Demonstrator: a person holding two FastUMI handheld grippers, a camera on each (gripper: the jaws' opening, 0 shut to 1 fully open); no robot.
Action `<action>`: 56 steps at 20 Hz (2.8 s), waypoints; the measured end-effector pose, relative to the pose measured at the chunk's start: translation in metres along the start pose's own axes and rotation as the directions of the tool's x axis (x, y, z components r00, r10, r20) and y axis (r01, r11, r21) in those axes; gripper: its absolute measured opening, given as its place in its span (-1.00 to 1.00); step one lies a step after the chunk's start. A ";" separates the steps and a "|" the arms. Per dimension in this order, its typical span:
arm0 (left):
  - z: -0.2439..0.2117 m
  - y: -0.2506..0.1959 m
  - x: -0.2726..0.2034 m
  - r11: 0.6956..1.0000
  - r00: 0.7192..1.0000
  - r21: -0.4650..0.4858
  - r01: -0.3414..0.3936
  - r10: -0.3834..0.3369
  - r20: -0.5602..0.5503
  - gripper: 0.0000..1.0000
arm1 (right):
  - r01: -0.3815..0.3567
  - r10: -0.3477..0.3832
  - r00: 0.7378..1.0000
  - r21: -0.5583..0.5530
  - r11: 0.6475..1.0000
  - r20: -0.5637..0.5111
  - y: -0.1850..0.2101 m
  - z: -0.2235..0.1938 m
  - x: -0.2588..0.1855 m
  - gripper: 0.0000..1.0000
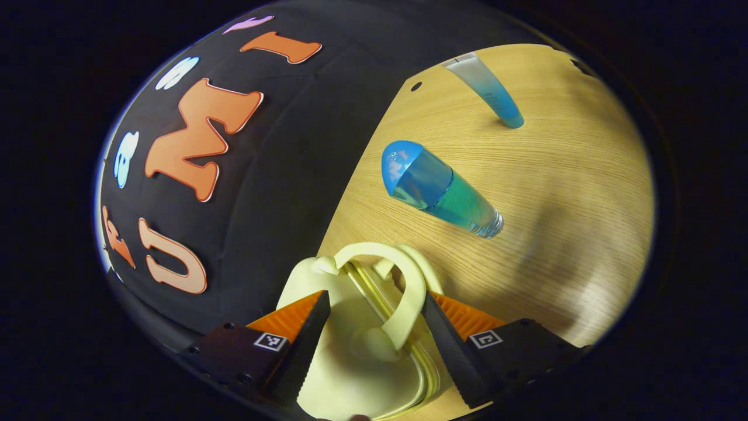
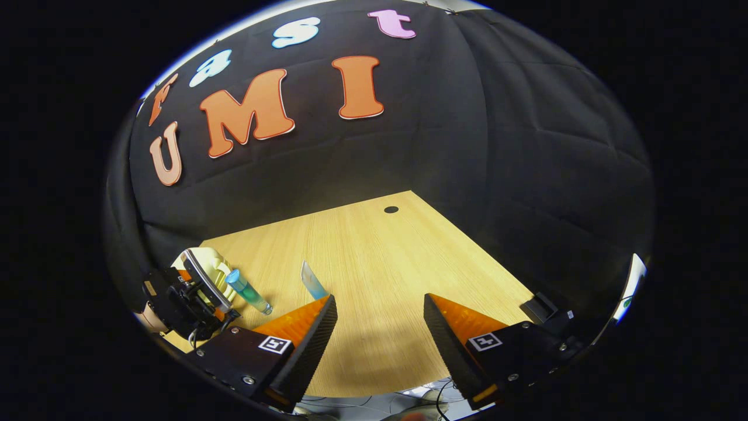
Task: First open the suitcase, pack the skin care products into it, and then close the suitcase.
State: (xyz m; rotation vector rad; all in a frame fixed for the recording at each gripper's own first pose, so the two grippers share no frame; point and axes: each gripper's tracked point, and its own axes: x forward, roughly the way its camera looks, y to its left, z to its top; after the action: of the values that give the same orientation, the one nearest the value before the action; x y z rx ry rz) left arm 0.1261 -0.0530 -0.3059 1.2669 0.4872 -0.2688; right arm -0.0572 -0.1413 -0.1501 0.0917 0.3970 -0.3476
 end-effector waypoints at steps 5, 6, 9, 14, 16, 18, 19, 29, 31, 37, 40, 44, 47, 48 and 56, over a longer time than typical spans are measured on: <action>-0.004 -0.022 0.010 0.997 0.997 0.074 0.033 -0.028 -0.074 -0.43 | 0.006 -0.006 1.000 -0.008 1.000 0.001 -0.002 -0.002 -0.001 0.89; -0.003 -0.027 0.014 0.992 0.994 0.112 0.051 -0.040 -0.100 -0.45 | 0.005 -0.005 1.000 -0.008 1.000 -0.001 -0.002 -0.002 -0.002 0.89; 0.006 -0.022 0.016 0.986 0.995 0.164 0.036 -0.021 -0.094 -0.84 | -0.007 0.007 1.000 -0.009 1.000 0.003 0.001 -0.002 -0.004 0.89; 0.002 -0.015 0.003 0.990 0.985 -0.027 0.137 -0.139 -0.107 -0.86 | -0.033 0.033 0.999 -0.027 0.999 0.016 0.007 0.001 -0.006 0.89; 0.003 -0.011 -0.007 0.957 0.972 -0.214 0.196 -0.218 -0.089 -0.85 | -0.044 0.045 0.999 -0.021 0.999 0.024 0.013 0.006 -0.006 0.89; 0.021 0.022 -0.023 0.929 0.977 -0.315 0.194 -0.211 -0.018 -0.85 | -0.074 0.074 0.997 -0.021 0.997 0.027 0.026 0.010 -0.007 0.89; 0.028 0.040 -0.036 0.916 0.981 -0.357 0.183 -0.193 0.009 -0.85 | -0.090 0.091 0.995 -0.024 0.996 0.028 0.033 0.012 -0.007 0.89; -0.017 0.233 -0.109 0.347 0.973 -0.909 0.232 -0.089 0.214 -0.86 | -0.208 0.213 0.974 -0.065 0.976 0.081 0.095 0.038 -0.017 0.89; -0.040 0.260 -0.120 0.239 0.963 -0.933 0.270 -0.063 0.263 -0.86 | -0.221 0.224 0.971 -0.050 0.974 0.079 0.103 0.039 -0.017 0.89; -0.133 0.304 -0.124 0.059 0.960 -0.960 0.274 0.037 0.277 -0.87 | -0.247 0.247 0.967 -0.009 0.969 0.068 0.137 0.028 -0.022 0.89; -0.195 0.322 -0.101 -0.058 0.966 -0.967 0.248 0.085 0.243 -0.87 | -0.253 0.252 0.967 0.017 0.967 0.048 0.157 0.018 -0.023 0.89; -0.292 0.315 -0.073 -0.163 0.984 -0.972 0.167 0.092 0.153 -0.92 | -0.278 0.277 0.960 0.036 0.960 0.024 0.184 0.013 -0.020 0.90; -0.355 0.281 -0.050 -0.287 0.994 -0.952 0.111 0.050 0.101 -0.92 | -0.273 0.274 0.962 0.049 0.961 0.001 0.195 0.010 -0.012 0.90; -0.375 0.266 -0.043 -0.329 0.996 -0.940 0.089 0.027 0.085 -0.92 | -0.273 0.274 0.962 0.054 0.960 -0.008 0.200 0.008 -0.010 0.90; -0.451 0.151 0.012 -0.451 0.982 -0.890 -0.068 -0.188 0.020 -0.92 | -0.238 0.239 0.971 0.028 0.971 -0.027 0.212 -0.012 0.000 0.91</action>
State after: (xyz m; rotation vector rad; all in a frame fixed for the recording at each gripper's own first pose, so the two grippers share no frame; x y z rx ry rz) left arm 0.1146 0.4219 -0.2825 -0.7422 0.6551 0.2635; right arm 0.0123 0.0590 -0.1568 0.1677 0.4066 -0.1135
